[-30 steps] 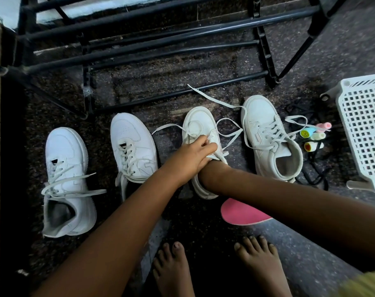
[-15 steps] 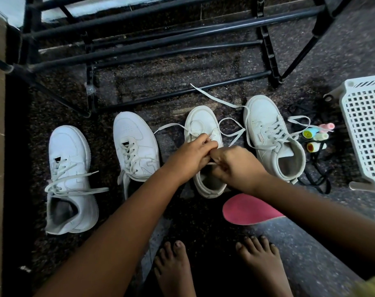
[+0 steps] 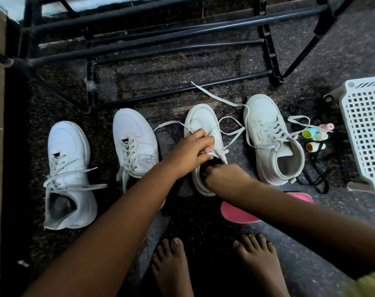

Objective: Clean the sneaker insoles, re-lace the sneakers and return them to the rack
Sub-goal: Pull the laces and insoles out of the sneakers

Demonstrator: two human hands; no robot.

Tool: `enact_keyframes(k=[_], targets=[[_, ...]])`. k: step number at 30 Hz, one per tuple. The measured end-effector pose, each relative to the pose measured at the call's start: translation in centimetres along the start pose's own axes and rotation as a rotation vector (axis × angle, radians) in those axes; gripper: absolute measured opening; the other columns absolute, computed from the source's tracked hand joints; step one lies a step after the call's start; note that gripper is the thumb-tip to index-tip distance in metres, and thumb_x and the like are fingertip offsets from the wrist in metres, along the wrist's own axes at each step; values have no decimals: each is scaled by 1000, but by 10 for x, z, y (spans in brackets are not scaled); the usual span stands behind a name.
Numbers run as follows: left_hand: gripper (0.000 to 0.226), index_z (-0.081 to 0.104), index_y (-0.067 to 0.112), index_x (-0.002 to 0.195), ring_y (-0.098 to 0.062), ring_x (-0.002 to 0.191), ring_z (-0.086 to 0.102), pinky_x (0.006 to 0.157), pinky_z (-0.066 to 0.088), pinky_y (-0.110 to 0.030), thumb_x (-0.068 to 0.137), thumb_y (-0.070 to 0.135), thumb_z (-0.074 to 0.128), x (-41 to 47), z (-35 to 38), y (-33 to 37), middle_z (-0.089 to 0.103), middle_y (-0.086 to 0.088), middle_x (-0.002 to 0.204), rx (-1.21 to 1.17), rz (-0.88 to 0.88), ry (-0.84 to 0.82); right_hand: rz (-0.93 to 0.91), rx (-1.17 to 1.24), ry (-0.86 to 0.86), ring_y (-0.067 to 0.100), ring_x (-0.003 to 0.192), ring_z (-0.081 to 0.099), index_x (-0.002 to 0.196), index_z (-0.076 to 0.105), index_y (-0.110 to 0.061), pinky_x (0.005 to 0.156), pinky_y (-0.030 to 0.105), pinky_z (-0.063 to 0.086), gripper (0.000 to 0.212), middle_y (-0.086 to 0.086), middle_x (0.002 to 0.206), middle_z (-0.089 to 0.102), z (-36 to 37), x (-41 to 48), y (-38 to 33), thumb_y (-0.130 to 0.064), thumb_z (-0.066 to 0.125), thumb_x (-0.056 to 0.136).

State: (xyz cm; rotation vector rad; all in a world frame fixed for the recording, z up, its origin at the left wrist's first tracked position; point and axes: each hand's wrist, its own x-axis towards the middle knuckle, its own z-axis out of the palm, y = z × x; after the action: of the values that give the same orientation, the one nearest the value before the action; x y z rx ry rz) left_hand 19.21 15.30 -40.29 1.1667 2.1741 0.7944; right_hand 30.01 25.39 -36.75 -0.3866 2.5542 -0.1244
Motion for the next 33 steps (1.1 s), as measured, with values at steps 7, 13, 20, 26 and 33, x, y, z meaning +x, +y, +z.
enact_keyframes(k=[7,13,20,26,33], targets=[[10,52,7,80,-24,79,51,65,39,-33,79,2,60,1,3,-2,43,2,89,63,-2,-6,510,297,-124,40,87,55,100,47,-30,51,49,52,33,3,105,49,220,-133,-69,-36,36,69],[12,50,10,81,-23,83,49,66,33,-31,81,7,61,5,4,5,45,-1,92,31,-75,-27,433,246,155,34,90,41,102,48,-30,49,46,51,35,1,106,44,212,-122,-61,-37,37,70],[8,51,7,81,-25,81,49,65,32,-33,80,5,59,4,3,7,50,-8,94,46,-77,-1,439,302,-8,36,89,48,103,49,-31,50,47,51,36,1,105,46,211,-121,-61,-38,37,70],[8,51,6,81,-27,80,50,66,36,-35,79,5,59,4,3,8,50,-8,93,81,-60,6,415,323,90,35,90,41,103,48,-28,50,46,51,35,2,105,44,206,-119,-58,-37,37,72],[11,50,11,81,-26,81,52,67,41,-36,80,8,60,3,6,2,50,-4,92,82,-28,20,497,247,225,40,81,57,105,49,-24,51,45,50,49,3,104,47,222,-119,-64,-37,1,102]])
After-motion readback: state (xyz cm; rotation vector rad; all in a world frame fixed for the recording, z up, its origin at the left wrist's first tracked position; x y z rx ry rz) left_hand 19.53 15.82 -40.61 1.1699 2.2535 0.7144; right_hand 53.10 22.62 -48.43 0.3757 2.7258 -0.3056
